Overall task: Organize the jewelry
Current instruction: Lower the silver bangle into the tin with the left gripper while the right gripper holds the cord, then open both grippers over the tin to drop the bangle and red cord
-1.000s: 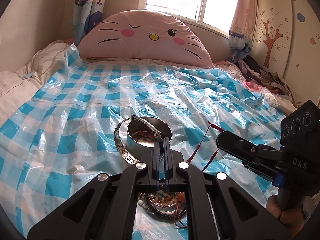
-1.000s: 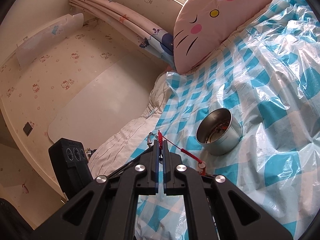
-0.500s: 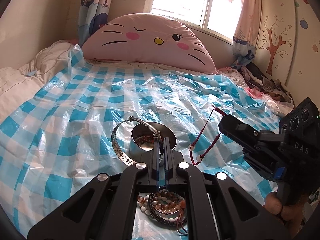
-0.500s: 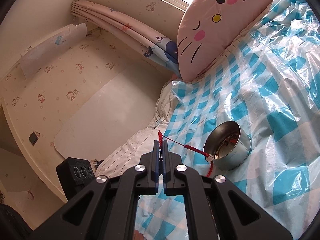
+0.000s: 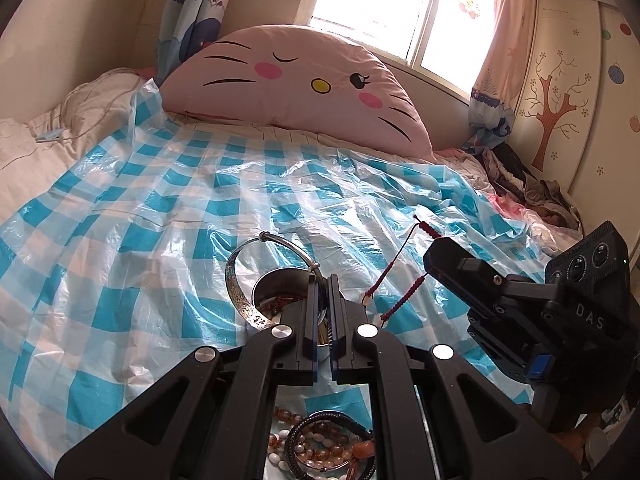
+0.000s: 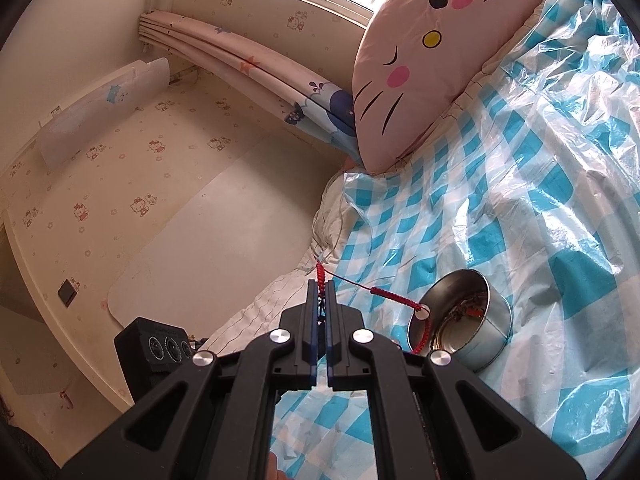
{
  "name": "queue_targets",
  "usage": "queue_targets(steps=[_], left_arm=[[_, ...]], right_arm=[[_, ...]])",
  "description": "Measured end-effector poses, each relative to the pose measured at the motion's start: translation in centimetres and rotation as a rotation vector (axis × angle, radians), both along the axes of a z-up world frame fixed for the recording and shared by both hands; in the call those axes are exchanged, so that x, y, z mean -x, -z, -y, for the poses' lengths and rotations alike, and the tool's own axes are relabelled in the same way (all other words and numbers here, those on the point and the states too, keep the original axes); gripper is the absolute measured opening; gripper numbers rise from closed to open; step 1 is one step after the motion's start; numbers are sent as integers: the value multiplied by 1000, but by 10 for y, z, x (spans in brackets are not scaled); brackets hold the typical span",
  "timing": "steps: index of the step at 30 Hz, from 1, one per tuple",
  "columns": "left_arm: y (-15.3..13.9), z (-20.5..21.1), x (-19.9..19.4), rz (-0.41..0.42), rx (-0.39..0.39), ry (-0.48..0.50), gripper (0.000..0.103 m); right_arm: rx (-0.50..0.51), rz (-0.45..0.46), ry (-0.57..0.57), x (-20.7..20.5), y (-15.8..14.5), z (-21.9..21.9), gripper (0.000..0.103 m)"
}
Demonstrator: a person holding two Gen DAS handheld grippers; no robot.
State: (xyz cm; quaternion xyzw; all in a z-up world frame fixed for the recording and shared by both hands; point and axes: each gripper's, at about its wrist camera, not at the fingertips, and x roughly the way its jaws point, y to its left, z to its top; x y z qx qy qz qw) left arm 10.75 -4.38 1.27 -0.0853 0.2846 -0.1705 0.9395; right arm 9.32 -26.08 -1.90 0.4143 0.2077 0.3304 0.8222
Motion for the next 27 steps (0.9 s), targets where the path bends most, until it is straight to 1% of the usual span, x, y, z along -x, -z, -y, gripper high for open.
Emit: queue_targets(steps=[15,22,27], left_arm=[[14,0,-32,-63,37,8,4],[19,8,-51,-87,62,33,4],[28,12,-63,-125,84,59,4]], right_arm=[[26,-24,6,-28,7,-5,4],[59,-47,6,-48,13,-10,4],[84,-78,14,-58,21,-10,4]])
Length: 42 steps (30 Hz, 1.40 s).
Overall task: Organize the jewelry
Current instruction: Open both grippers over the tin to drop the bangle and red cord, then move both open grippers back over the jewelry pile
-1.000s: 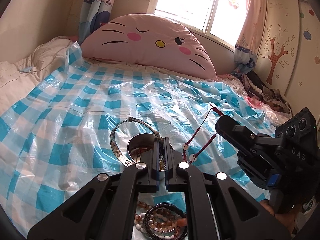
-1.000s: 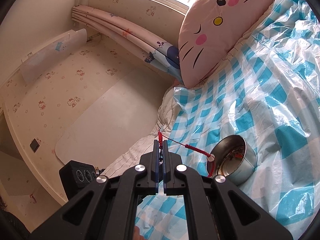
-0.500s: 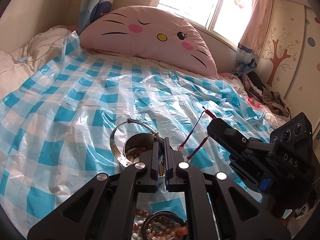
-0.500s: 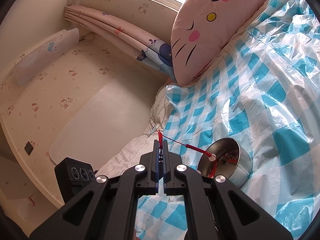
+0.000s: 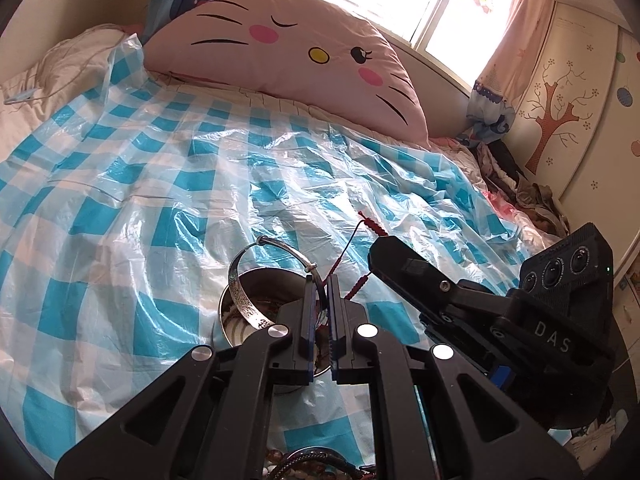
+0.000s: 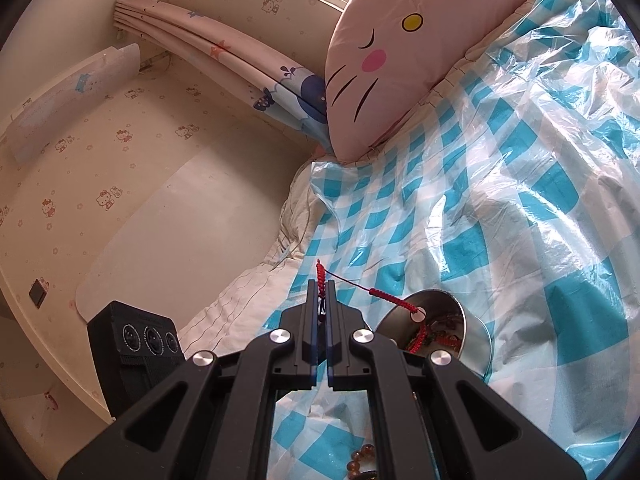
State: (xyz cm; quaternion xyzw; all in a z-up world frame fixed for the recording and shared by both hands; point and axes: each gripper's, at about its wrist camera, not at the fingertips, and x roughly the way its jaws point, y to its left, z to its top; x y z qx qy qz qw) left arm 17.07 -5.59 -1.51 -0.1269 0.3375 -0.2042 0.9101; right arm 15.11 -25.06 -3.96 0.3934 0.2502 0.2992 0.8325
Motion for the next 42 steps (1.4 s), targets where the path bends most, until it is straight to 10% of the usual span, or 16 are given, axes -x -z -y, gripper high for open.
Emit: queue_targets(steps=[9,13,16,21,42], left_arm=[[22,-1,-20,-120,9,-1,10],[22,-17,-17,-128,30,-66,42],[16,-32,-10,-102,39,-141,47],[11,-47,-5,-79,37,-225,49],[7,-51,8,-70,19,-251,58]], right_arm=[[67,-65,14,-12,13,-3,4],[97,-102,-8,-17,21,-10,4],[107,-135,-27,-20,27,-14,4],[203,-211,-117,-28,42,-39,33],[399,-113,56,4,15,-33,55]])
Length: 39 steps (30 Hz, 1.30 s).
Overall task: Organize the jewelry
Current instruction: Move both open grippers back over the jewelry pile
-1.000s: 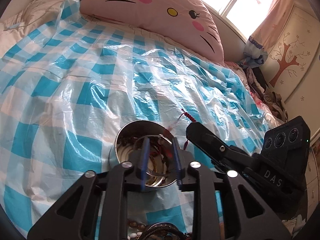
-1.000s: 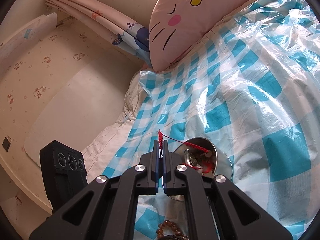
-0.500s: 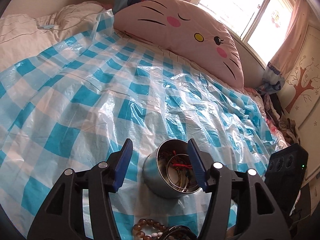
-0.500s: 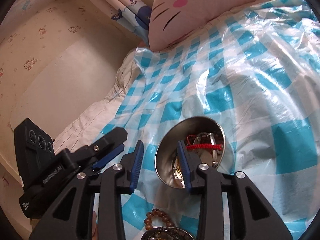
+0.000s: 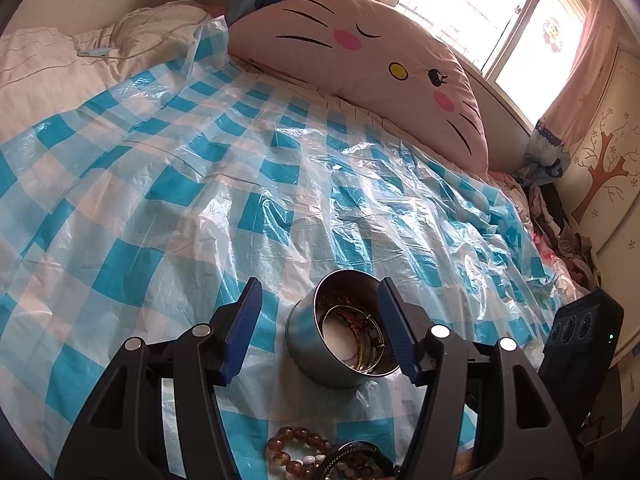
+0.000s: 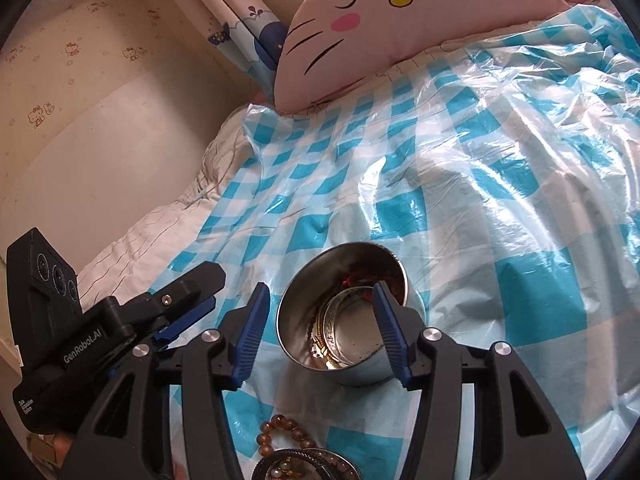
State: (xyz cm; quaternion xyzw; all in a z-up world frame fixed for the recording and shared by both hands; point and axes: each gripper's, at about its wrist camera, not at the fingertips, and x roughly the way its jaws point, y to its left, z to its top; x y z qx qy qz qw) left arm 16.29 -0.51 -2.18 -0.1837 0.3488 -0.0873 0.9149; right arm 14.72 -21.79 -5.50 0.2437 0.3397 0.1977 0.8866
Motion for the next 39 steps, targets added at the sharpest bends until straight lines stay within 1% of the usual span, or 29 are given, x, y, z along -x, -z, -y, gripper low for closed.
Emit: queue_targets(steps=[2,3,5,7,10,12,14,18,23,29,33,37,39], left_arm=[[-4,4,8,11,-19,0,60],[-6,6,13,19,-35,2,62],[-10,11,24,37,-74,7,65],[-11,13,36,46,-97,13,72],[-10,15,51,42,-130,28,74],[-10,18,58,42,-152,39,74],[-9,19,63,37,-159,45,75],[-8,20,71,26,-167,53,76],[-5,21,79,8,-180,57,77],[0,23,86,-14,-198,62,80],[1,25,89,-22,-229,78,81],[4,18,88,-45,-206,73,81],[5,15,87,-48,-193,78,81]], right_arm=[[11,21,35,12,-6,5,59],[28,37,57,19,-11,8,66],[64,71,112,32,-19,12,73],[88,83,147,41,-23,15,73],[103,68,185,55,-22,19,76],[112,60,208,65,-21,23,79],[116,55,229,74,-21,27,82],[131,49,258,89,-20,30,84],[146,69,286,101,-24,30,88],[131,83,321,115,-26,36,92],[121,94,343,126,-30,41,94],[123,84,342,137,-32,46,94],[147,62,339,143,-32,49,94]])
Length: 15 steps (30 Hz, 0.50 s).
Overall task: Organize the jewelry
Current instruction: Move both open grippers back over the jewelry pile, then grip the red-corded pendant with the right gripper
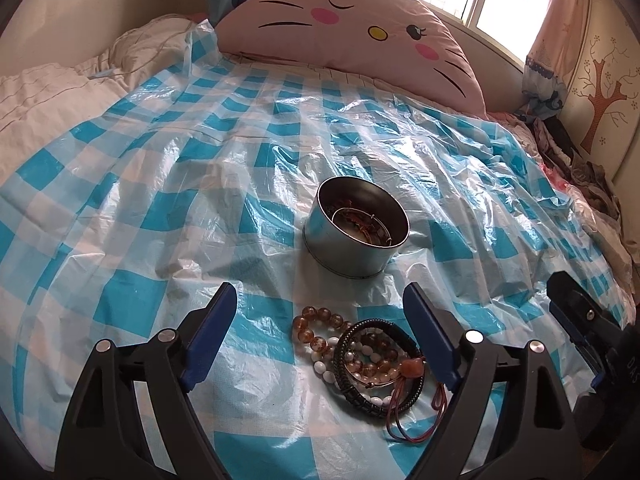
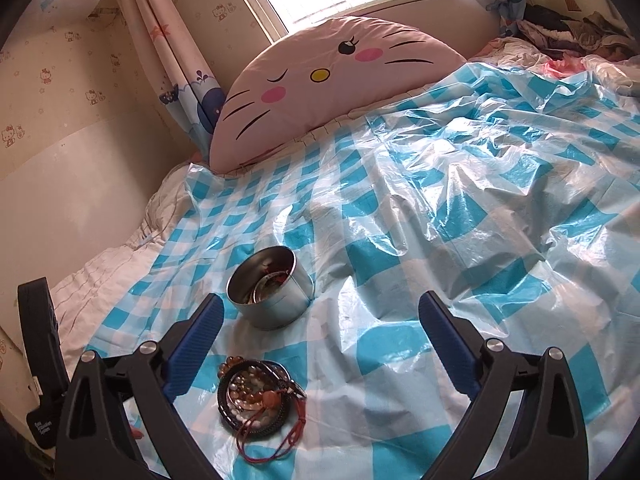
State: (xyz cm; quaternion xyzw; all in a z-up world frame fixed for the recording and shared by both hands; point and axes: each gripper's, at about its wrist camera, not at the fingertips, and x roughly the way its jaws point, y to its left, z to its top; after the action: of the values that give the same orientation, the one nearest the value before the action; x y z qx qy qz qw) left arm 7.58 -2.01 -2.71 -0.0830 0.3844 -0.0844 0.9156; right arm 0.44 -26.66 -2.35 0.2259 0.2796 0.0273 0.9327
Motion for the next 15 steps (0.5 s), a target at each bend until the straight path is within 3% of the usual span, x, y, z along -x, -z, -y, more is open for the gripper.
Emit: queue_targets(steps=[5,9,15], left_arm=[[2,8,2,9,-25,32,81],[4,9,1,-11,-27,51,81],[8,-22,-6,-50,79,-31,81]], right_arm=[[13,-106,-17,7,10,9,94],[56,-185,-96,4,18,2,94],[210,-221,-323,-1,21,-40,90]])
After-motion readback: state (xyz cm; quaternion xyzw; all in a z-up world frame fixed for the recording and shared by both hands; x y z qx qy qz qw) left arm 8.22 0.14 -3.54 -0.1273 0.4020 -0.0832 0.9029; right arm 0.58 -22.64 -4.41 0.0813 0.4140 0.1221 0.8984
